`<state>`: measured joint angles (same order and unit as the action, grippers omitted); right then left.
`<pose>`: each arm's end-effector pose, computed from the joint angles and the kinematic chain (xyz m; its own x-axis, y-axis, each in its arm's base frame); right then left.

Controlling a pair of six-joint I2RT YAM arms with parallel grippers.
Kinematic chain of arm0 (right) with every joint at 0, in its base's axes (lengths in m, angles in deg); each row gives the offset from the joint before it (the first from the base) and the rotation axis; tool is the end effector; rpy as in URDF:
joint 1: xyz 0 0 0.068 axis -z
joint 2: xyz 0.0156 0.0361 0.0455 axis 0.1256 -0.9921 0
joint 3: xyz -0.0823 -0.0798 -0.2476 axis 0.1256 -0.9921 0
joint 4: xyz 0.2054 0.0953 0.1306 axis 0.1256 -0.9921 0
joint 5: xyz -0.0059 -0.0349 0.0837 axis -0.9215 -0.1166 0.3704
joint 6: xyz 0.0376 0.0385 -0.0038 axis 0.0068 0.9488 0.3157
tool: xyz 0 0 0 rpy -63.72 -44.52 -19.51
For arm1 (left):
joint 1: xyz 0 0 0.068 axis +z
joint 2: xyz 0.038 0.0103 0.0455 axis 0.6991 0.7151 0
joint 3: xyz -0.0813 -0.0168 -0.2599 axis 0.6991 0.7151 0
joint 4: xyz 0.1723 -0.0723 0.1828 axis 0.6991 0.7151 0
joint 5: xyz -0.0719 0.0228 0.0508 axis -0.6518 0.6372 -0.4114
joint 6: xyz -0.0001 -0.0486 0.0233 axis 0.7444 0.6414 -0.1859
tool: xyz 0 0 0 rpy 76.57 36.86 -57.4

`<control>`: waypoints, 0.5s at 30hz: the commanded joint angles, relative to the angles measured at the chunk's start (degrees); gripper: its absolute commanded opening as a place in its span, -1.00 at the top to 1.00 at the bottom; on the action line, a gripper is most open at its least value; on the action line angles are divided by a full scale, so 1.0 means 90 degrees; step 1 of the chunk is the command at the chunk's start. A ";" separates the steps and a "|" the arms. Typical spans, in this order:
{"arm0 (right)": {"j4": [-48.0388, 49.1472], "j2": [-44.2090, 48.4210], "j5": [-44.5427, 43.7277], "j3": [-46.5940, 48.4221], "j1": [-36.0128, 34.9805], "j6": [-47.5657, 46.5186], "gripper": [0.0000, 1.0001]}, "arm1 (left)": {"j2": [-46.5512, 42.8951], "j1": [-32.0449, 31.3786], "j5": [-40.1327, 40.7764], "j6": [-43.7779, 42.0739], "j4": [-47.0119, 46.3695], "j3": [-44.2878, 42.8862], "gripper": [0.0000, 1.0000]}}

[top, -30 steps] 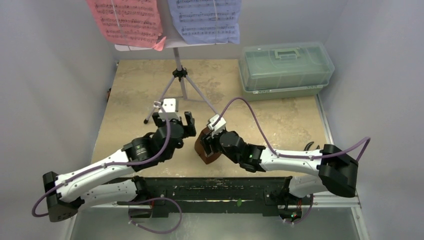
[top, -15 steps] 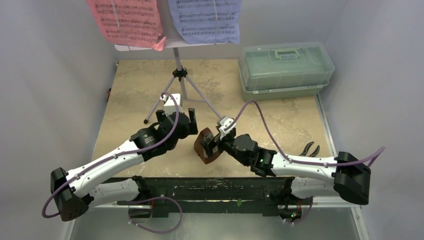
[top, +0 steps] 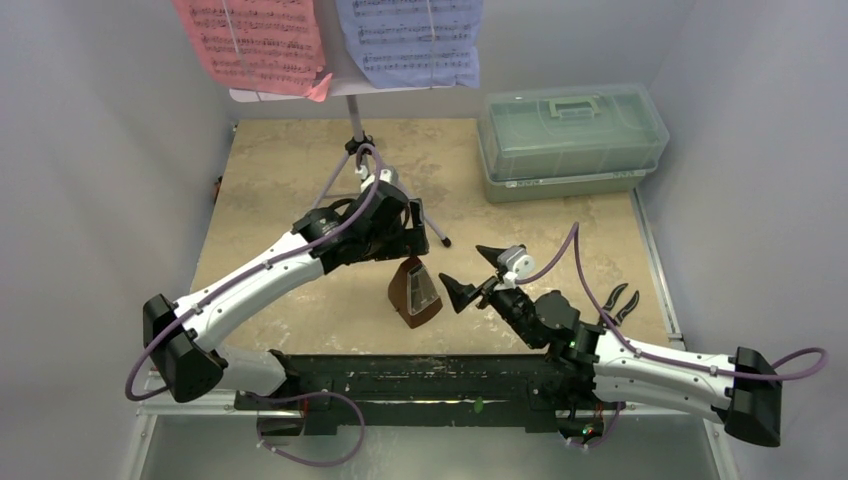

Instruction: Set up the instrument practice props

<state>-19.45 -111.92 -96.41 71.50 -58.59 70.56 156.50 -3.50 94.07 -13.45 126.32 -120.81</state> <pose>0.0875 0.1561 0.2659 0.0605 0.1323 -0.9894 -0.6383 0.7671 0.0635 0.1947 -0.2007 0.3374 -0.7711 -0.2289 -0.5942 0.0134 0.9271 -0.3745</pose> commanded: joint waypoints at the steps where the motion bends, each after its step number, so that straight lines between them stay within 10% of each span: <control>1: 0.0230 -0.0060 -0.0619 -0.0078 0.0036 -0.0034 -0.98 | 0.0289 0.0213 -0.0706 0.0890 0.0982 -0.0557 -1.00; 15: -0.0003 0.0012 -0.0815 -0.0202 0.0036 0.0553 -0.98 | 0.1388 0.0336 -0.1614 0.1922 0.1235 -0.0526 -0.86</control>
<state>-19.69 -113.37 -101.44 70.10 -58.35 73.71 168.52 -0.71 83.16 0.50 138.30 -126.03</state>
